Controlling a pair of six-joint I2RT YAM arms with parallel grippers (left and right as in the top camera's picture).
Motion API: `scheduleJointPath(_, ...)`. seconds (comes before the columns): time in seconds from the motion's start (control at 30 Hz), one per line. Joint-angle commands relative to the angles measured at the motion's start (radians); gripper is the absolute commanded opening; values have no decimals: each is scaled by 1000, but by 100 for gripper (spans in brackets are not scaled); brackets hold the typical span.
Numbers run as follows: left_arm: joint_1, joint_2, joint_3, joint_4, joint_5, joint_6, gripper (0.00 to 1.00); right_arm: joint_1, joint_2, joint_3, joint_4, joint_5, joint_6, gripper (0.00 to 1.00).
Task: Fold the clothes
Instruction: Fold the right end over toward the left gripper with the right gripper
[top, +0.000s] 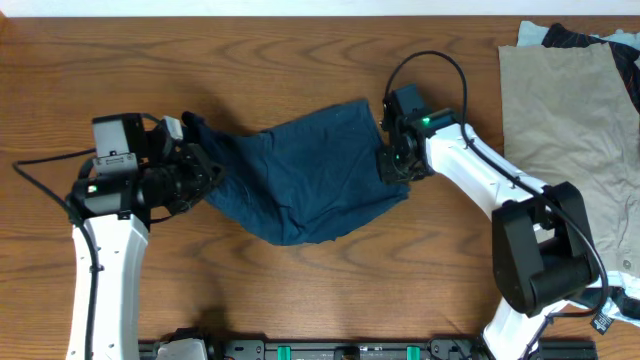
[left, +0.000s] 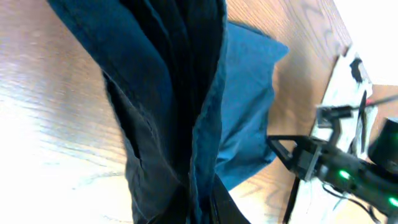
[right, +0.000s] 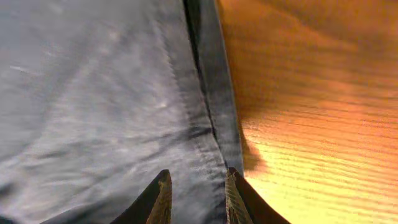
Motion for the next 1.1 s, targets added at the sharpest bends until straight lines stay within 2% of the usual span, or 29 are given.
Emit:
scheduleJointPath(0.0, -63, -7, 26, 24, 23, 9, 6, 1, 34, -51, 19, 16, -13, 28)
scheduleJointPath(0.33, -346, 19, 26, 157, 6, -72, 6, 37, 75, -117, 53, -5, 28, 23)
scheduleJointPath(0.47, -457, 65, 26, 210, -107, -113, 6, 83, 75, -117, 40, -8, 80, 24)
scheduleJointPath(0.73, -584, 191, 26, 385, -118, -195, 6, 150, 75, -117, 39, -8, 89, 26)
scheduleJointPath(0.97, -621, 296, 26, 481, -116, -255, 6, 153, 75, -117, 23, -3, 96, 28)
scheduleJointPath(1.0, -622, 306, 26, 482, -116, -256, 8, 149, 75, -116, 23, 5, 96, 31)
scheduleJointPath(1.03, -623, 311, 26, 483, -113, -258, 17, 144, 74, -114, 18, 20, 96, 33)
scheduleJointPath(1.07, -623, 312, 26, 484, -112, -257, 34, 138, 74, -108, 8, 36, 96, 38)
